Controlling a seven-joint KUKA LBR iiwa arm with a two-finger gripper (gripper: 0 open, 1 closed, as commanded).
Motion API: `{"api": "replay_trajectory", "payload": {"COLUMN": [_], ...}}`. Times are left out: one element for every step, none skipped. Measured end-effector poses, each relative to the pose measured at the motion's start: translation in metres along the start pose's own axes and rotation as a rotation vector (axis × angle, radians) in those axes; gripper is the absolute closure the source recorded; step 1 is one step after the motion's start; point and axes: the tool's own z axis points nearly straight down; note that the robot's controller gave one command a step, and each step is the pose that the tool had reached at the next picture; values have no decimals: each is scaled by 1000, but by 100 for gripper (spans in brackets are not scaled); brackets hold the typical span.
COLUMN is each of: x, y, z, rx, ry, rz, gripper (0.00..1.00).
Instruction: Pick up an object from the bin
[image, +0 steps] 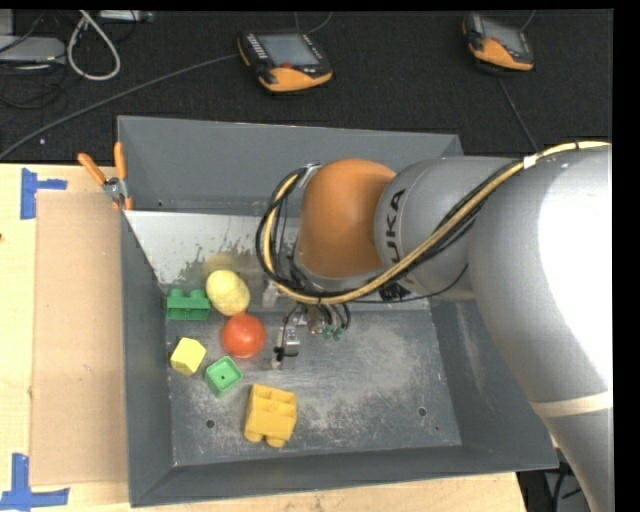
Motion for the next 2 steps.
{"api": "replay_trajectory", "payload": {"x": [4, -14], "y": [33, 31], "z": [-19, -5], "rx": [4, 32], "ry": [2, -10], "rz": [-58, -535], "gripper": [0, 100]}}
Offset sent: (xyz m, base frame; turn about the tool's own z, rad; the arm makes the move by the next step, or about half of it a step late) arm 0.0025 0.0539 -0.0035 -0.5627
